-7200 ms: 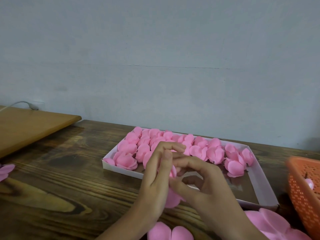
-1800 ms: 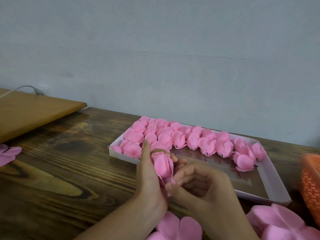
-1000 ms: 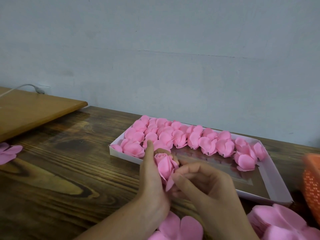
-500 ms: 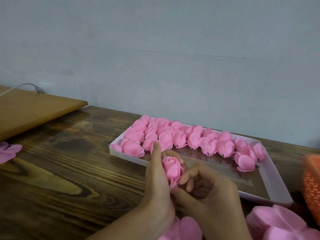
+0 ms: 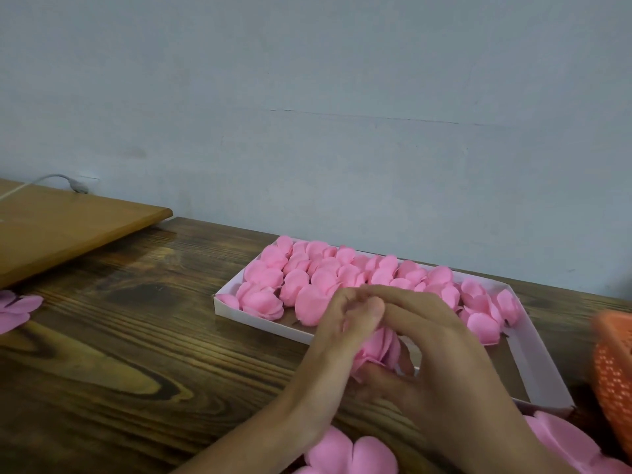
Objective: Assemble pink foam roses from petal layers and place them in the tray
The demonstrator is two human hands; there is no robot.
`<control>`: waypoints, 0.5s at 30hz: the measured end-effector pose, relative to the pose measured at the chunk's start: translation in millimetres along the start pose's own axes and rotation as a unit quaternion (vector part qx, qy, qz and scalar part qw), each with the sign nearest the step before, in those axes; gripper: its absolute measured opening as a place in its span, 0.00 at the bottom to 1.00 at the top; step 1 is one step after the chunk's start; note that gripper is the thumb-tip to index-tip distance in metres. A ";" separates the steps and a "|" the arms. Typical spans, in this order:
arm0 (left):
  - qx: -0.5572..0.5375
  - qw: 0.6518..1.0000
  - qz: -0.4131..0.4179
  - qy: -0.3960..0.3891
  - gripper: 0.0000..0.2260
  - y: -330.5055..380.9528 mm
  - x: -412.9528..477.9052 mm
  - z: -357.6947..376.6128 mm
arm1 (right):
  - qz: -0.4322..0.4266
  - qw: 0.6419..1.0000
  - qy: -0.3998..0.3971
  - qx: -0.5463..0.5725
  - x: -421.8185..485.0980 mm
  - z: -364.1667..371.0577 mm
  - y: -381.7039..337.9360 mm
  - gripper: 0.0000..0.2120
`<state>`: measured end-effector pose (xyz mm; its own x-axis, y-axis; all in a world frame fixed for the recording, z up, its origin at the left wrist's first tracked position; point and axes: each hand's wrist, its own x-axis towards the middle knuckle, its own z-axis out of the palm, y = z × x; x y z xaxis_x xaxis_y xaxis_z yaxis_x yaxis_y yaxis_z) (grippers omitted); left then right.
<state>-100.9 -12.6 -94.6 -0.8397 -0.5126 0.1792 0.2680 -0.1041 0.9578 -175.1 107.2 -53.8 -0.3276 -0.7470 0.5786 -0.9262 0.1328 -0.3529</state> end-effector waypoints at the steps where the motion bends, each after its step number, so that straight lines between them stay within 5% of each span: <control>1: -0.015 1.000 -0.015 0.001 0.34 0.3 0.1 0.4 | -0.006 1.000 0.004 -0.013 0.5 0.2 0.7 0.29; 6: -0.060 0.997 -0.044 -0.033 0.29 5.9 0.5 4.6 | 0.057 0.998 -0.022 0.018 0.9 3.0 10.6 0.25; 15: -0.170 0.965 -0.122 -0.156 0.37 3.1 12.2 -1.3 | 0.224 0.949 -0.034 0.218 28.7 -6.0 33.2 0.19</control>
<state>-109.8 -20.3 -89.8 -0.9848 -0.1602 0.0673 0.1386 -0.4907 0.8603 -216.4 94.1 -44.5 -0.6439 -0.7212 0.2554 -0.5270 0.1761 -0.8315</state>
